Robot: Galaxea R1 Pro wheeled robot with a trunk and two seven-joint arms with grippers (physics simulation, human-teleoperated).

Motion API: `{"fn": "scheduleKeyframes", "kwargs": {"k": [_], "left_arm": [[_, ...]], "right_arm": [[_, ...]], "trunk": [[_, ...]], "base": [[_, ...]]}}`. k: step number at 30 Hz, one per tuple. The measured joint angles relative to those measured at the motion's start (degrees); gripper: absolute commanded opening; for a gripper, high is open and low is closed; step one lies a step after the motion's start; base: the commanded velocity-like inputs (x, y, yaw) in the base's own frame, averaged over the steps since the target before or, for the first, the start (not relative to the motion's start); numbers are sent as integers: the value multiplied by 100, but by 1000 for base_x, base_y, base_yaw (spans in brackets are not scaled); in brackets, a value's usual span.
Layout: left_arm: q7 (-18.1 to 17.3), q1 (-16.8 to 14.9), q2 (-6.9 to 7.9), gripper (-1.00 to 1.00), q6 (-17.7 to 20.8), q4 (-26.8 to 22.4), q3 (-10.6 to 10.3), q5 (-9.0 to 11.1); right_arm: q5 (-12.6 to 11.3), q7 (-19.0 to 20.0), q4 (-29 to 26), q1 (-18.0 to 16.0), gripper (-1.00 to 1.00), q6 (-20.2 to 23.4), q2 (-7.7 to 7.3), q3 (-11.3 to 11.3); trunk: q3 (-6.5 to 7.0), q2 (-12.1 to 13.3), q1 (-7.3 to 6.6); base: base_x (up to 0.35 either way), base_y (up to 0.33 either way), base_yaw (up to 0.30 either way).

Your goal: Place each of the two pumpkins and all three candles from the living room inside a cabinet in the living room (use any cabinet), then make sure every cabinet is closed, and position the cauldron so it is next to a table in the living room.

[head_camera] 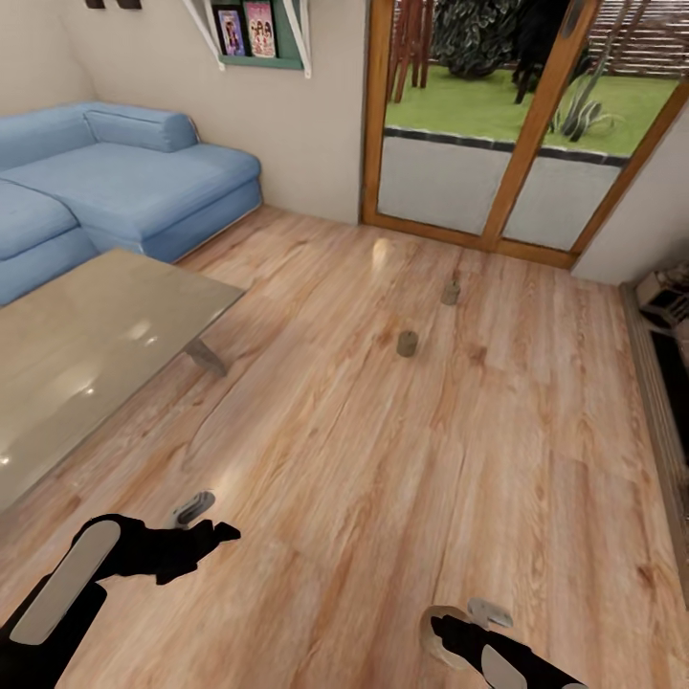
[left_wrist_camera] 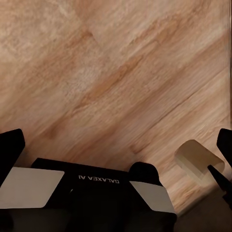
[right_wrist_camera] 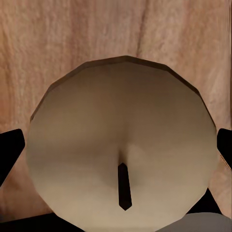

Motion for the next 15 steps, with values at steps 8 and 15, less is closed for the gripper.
{"fn": "scheduleKeyframes", "kwargs": {"k": [8,15], "left_arm": [[0,1,0,100,-2,4,-6,2],[0,1,0,100,-2,1,-6,2]], "right_arm": [[-1,0,1,-1,-100,-9,1,1],[0,-4,2,-1,-100,-9,1,1]], "trunk": [[0,0,1],[0,0,1]], "base": [[281,-127,-278],[254,-205,-278]]}}
